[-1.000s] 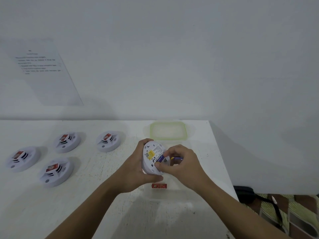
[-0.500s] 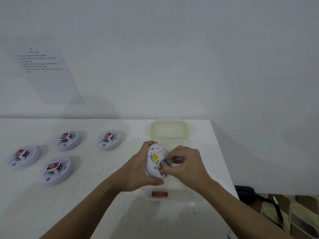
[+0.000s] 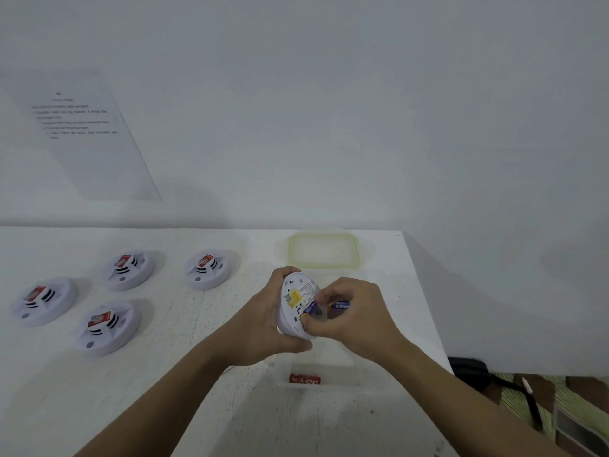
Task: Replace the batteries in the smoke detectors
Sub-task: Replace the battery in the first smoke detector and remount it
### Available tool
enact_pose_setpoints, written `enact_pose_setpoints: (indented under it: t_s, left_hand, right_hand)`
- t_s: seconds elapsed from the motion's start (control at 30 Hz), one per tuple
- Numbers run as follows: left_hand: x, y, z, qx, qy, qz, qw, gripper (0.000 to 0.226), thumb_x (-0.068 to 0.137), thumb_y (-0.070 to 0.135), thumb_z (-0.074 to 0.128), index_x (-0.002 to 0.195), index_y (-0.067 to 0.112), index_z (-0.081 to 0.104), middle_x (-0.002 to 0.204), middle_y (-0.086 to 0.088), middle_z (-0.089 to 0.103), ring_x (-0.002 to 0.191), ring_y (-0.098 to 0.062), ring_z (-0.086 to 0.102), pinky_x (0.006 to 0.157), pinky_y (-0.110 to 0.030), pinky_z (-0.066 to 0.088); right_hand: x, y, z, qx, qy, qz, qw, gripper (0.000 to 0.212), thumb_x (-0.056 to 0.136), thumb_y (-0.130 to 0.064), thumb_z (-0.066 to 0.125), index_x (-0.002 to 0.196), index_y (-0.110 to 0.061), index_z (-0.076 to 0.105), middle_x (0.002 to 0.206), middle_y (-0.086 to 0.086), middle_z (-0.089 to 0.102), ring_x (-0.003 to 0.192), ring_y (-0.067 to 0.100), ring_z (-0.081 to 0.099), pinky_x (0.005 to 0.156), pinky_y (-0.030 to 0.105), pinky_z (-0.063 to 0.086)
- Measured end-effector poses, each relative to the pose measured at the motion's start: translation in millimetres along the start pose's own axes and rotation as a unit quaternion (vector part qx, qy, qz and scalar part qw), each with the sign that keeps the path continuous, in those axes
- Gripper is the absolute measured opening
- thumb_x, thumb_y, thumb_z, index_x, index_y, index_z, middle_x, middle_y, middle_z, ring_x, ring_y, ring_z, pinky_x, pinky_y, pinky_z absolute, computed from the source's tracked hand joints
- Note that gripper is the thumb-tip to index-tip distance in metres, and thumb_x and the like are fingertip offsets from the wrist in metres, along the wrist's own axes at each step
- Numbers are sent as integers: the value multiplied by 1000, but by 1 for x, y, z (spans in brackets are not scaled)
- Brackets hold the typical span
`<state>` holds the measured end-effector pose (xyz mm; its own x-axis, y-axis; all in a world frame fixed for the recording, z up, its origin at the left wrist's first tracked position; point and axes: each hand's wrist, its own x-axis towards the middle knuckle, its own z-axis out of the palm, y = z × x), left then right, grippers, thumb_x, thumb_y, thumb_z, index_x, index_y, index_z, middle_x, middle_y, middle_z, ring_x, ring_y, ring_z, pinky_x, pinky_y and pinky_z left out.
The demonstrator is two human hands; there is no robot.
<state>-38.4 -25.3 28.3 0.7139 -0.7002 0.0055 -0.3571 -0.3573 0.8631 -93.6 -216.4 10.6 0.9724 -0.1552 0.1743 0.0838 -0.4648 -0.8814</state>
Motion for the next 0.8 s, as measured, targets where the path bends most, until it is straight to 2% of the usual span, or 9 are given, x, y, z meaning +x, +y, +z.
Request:
enact_pose_setpoints:
  t_s: [0.1, 0.17, 0.23, 0.33, 0.4, 0.5, 0.6, 0.73, 0.8]
  left_hand:
    - [2, -1, -1, -1, 1, 6, 1000, 90, 72, 12, 90, 139, 28, 31, 113, 25, 56, 113, -1, 60, 89, -21, 56]
    - [2, -3, -3, -2, 2, 9, 1000, 93, 72, 12, 90, 141, 25, 30, 114, 25, 56, 113, -3, 60, 90, -23, 56]
    - [2, -4, -5, -3, 3, 10, 1000, 93, 72, 12, 90, 141, 26, 29, 114, 25, 56, 113, -2, 60, 89, -21, 56]
    - [0, -3, -6, -1, 3, 12, 1000, 91, 71, 13, 91, 138, 30, 31, 115, 27, 55, 114, 1, 59, 88, -18, 55]
    - [-2, -3, -9, -4, 7, 14, 1000, 91, 71, 13, 91, 138, 31, 33, 117, 24, 56, 115, -2, 59, 90, -21, 56]
    - [-4, -4, -15, -17, 11, 22, 1000, 92, 71, 14, 91, 142, 28, 34, 126, 12, 58, 121, -14, 59, 96, -30, 57]
    - [-5, -3, -19, -21, 2, 22, 1000, 93, 71, 14, 91, 143, 29, 35, 131, 4, 56, 123, -20, 58, 98, -35, 56]
    - [-9, -1, -19, -27, -2, 21, 999, 93, 72, 14, 91, 142, 34, 33, 128, 16, 58, 123, -12, 58, 98, -29, 56]
    - [-10, 0, -18, -34, -6, 22, 999, 98, 72, 12, 90, 144, 35, 29, 128, 22, 56, 123, -9, 58, 95, -24, 55]
  right_hand:
    - [1, -2, 3, -3, 7, -16, 1000, 47, 49, -47, 83, 84, -16, 78, 82, -8, 72, 78, 8, 71, 67, 35, 61]
    - [1, -3, 5, 1, 10, -27, 1000, 47, 49, -48, 79, 84, -17, 79, 81, -8, 72, 79, 9, 71, 66, 38, 61]
    - [1, -4, 5, 3, 17, -38, 999, 40, 52, -44, 80, 83, -18, 79, 80, -9, 72, 79, 9, 71, 66, 39, 60]
    - [0, -2, 3, 36, 9, -44, 998, 21, 62, -26, 87, 80, -19, 79, 81, -9, 73, 83, 10, 71, 67, 42, 59]
    - [-2, -1, 1, 50, -4, -61, 997, 17, 67, -25, 84, 83, -21, 79, 85, -10, 72, 88, 12, 71, 68, 43, 60]
    - [-4, -2, 0, 50, -44, -88, 994, 17, 77, -28, 76, 94, -28, 79, 96, -14, 67, 102, 14, 65, 79, 39, 59]
    - [-3, -3, -4, -11, -80, -132, 988, 18, 85, -34, 72, 102, -36, 78, 105, -17, 60, 116, 13, 50, 91, 30, 50]
    - [-5, -6, -9, -40, -140, -140, 979, 17, 93, -36, 70, 109, -38, 75, 107, -17, 55, 119, 12, 44, 97, 27, 44]
    - [-6, -8, -8, -34, -143, -135, 980, 16, 94, -35, 68, 109, -36, 74, 109, -18, 55, 120, 12, 45, 98, 26, 44]
